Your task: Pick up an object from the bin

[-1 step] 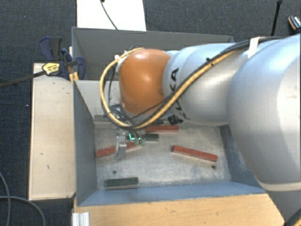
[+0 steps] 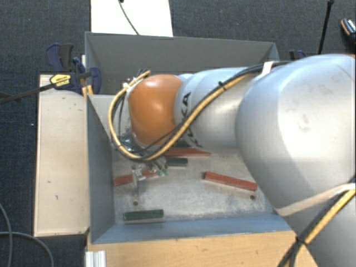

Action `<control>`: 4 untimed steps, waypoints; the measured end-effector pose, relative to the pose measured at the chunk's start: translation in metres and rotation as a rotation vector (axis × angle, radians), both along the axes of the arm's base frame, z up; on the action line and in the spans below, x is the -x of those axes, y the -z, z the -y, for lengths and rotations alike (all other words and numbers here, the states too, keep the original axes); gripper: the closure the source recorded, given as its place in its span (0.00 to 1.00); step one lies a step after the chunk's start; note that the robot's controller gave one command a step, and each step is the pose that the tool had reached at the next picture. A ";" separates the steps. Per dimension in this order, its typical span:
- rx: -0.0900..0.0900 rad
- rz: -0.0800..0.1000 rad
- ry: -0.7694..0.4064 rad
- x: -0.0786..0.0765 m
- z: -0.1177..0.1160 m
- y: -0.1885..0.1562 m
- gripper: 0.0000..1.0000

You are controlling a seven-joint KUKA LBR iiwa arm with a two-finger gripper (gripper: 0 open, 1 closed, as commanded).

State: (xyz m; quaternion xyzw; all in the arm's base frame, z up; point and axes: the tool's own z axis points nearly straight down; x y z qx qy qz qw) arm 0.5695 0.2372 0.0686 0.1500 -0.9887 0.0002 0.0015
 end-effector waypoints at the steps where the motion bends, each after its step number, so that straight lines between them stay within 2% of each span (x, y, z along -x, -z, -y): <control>1: -0.001 0.002 0.006 0.000 0.000 -0.001 0.00; 4: -0.003 0.005 0.034 -0.002 -0.001 -0.003 0.00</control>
Offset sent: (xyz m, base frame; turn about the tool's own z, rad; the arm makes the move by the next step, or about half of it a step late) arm 0.0000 0.0000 0.0000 0.0000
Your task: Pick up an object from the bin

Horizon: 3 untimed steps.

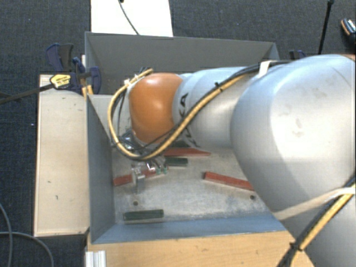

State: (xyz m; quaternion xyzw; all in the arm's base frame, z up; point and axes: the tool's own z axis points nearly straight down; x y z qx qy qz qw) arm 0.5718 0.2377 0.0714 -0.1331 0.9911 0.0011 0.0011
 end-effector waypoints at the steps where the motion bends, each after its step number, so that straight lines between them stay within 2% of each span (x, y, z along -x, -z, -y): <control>1: 0.000 -0.001 0.003 0.000 0.000 0.000 1.00; 2: 0.000 0.000 0.009 0.000 0.000 -0.001 1.00; 3: -0.002 0.006 0.013 -0.002 -0.001 -0.062 1.00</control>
Offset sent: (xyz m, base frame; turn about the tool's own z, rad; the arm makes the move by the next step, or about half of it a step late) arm 0.0000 0.0000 0.0000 0.0000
